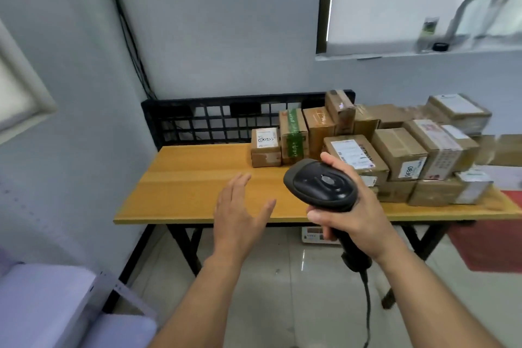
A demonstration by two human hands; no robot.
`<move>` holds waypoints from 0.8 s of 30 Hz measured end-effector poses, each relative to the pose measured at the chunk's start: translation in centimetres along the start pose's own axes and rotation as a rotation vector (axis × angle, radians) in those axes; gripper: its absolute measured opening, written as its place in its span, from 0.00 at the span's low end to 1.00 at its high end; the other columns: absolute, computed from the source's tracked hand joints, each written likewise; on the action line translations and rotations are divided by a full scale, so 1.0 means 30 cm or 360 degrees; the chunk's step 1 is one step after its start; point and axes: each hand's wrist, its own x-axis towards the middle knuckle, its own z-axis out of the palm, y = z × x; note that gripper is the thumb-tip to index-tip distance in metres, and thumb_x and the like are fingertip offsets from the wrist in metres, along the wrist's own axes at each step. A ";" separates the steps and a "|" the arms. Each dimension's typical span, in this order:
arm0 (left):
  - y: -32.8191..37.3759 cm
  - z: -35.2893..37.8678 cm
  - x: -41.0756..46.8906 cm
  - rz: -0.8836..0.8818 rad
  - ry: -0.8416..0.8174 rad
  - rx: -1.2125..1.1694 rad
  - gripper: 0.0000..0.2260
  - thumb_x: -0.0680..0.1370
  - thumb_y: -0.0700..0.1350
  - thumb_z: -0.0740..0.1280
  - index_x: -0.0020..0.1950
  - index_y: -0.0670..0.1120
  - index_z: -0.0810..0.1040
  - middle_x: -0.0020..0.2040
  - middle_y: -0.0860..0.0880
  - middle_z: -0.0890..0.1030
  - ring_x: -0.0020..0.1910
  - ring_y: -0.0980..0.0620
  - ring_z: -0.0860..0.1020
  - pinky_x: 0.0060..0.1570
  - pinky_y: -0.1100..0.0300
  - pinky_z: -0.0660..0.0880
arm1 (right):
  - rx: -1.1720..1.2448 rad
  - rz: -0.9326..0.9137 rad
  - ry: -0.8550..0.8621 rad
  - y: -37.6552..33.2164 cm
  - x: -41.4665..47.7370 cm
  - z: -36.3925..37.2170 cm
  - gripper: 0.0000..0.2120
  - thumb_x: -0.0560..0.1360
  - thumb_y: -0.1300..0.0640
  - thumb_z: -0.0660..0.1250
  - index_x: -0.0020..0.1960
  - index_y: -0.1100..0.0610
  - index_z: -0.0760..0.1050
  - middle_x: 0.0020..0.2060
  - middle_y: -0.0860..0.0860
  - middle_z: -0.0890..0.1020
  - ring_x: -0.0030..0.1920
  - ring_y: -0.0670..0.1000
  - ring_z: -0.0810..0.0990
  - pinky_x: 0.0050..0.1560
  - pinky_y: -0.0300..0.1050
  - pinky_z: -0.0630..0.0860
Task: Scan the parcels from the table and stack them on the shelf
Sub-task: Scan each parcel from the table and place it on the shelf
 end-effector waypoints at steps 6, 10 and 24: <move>0.048 0.180 0.182 0.0024 -0.0188 -0.0083 0.29 0.76 0.58 0.67 0.75 0.52 0.64 0.73 0.53 0.66 0.72 0.55 0.62 0.72 0.53 0.63 | -0.0088 0.0132 0.0209 0.071 0.112 -0.179 0.45 0.59 0.56 0.82 0.71 0.39 0.66 0.58 0.56 0.80 0.33 0.53 0.82 0.32 0.43 0.79; 0.079 0.301 0.290 0.0029 -0.0349 -0.0154 0.29 0.77 0.57 0.67 0.76 0.53 0.62 0.74 0.54 0.64 0.73 0.56 0.61 0.71 0.55 0.63 | -0.0131 0.0227 0.0340 0.118 0.176 -0.270 0.44 0.61 0.59 0.80 0.70 0.37 0.67 0.54 0.58 0.81 0.28 0.60 0.79 0.29 0.47 0.79; 0.157 0.659 0.506 -0.0116 -0.0863 -0.0271 0.31 0.79 0.57 0.64 0.79 0.53 0.55 0.78 0.53 0.58 0.75 0.53 0.60 0.68 0.53 0.65 | -0.0191 0.0509 0.0661 0.286 0.261 -0.522 0.46 0.59 0.59 0.83 0.70 0.36 0.67 0.55 0.56 0.80 0.29 0.58 0.79 0.32 0.53 0.79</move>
